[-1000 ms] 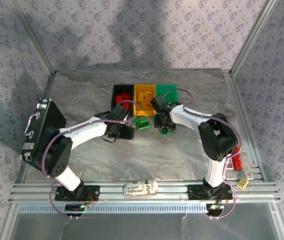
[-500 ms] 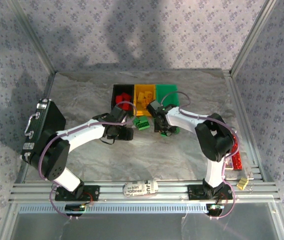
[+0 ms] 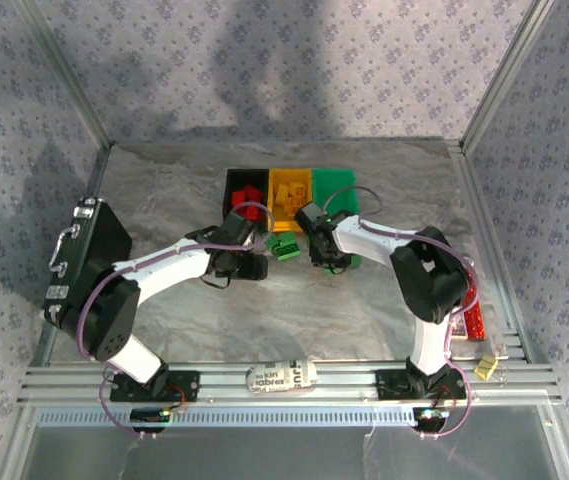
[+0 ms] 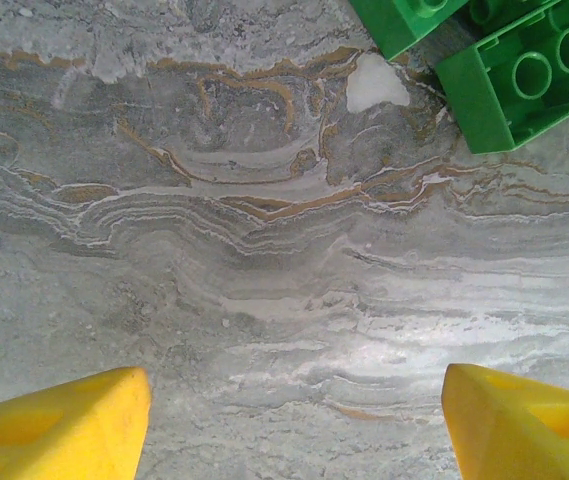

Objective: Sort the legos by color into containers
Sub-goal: Pick up the lego from the center of the table, then place the lego in the container.

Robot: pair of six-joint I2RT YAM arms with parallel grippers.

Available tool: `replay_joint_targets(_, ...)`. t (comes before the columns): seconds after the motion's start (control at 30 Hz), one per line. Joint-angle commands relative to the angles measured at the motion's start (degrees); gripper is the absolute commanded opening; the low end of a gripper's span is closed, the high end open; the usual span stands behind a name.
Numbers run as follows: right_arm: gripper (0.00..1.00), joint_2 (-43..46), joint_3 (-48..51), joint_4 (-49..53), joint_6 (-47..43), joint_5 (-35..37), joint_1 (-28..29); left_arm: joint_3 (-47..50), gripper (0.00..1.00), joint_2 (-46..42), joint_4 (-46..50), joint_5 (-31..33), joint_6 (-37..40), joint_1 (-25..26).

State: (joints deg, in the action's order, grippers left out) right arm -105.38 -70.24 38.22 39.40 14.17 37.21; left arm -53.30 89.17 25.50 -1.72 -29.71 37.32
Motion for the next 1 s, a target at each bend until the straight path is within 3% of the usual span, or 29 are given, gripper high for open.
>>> replay_joint_targets(0.0, 0.36, 5.7, -2.5, 3.5, -2.6, 1.9, -1.5, 0.9, 0.76, -2.6, 0.8, 0.4, -0.7, 1.2)
replay_joint_targets(0.17, 0.36, 6.6, -10.1, 5.6, -8.6, 1.1, -7.0, 2.4, 0.76, -4.0, -0.7, 1.5, -1.8, 4.7)
replay_joint_targets(0.4, 0.37, -3.7, -23.6, 6.8, -12.9, -2.6, -13.1, 2.9, 0.76, -4.2, -4.7, -0.3, -4.5, 5.3)
replay_joint_targets(0.5, 0.67, -6.7, -27.2, 6.5, -14.3, -5.7, -13.4, 1.5, 0.77, -3.2, -5.0, -0.2, -4.1, 6.0)
replay_joint_targets(0.6, 0.74, -3.5, -24.2, 4.0, -14.3, -4.2, -11.6, 0.1, 0.77, -1.6, -5.3, -0.8, -2.9, 6.1)
replay_joint_targets(0.97, 0.74, 16.2, -2.8, -3.5, -10.7, -5.0, -11.1, -15.1, 0.79, 13.3, -0.4, -3.1, -0.5, 6.2)
